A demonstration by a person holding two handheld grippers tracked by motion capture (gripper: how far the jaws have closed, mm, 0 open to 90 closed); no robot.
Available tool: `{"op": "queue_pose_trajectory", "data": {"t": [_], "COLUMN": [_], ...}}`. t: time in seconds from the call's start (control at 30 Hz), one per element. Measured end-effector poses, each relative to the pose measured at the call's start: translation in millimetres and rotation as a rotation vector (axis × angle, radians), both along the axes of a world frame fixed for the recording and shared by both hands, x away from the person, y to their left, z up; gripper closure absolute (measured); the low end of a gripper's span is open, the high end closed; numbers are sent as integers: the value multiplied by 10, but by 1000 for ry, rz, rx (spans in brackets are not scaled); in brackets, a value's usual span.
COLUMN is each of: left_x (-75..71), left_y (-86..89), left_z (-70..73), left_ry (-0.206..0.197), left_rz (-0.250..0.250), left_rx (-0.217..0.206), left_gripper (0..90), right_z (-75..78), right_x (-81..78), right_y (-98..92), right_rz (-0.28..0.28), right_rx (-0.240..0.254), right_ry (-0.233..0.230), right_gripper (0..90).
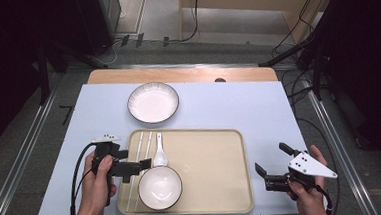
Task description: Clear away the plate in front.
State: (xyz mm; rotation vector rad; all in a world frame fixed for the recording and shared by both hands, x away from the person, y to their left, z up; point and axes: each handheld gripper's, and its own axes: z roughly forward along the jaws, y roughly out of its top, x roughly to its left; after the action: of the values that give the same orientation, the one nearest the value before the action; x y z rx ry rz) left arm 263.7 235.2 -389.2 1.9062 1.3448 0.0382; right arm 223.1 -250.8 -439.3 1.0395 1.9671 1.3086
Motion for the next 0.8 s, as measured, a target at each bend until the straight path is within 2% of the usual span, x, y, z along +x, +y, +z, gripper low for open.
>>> {"op": "queue_pose_trajectory", "data": {"t": [0.17, 0.3, 0.57, 0.8], "left_x": [79, 157, 325, 480], "left_y": [18, 59, 128, 145], "left_z": [9, 16, 25, 53], "left_ry": [-6, -14, -12, -19], "left_rz": [26, 54, 70, 88], "left_rx": [23, 1, -37, -33], "left_gripper": [0, 0, 0, 0], "right_z": [-4, -10, -18, -19], "right_x": [8, 19, 11, 10], "right_y": [6, 19, 10, -1], "right_rz": [3, 8, 3, 1], "right_rx": [-5, -6, -5, -10], "right_ry": [2, 1, 9, 6], "right_gripper": [0, 0, 0, 0]}}
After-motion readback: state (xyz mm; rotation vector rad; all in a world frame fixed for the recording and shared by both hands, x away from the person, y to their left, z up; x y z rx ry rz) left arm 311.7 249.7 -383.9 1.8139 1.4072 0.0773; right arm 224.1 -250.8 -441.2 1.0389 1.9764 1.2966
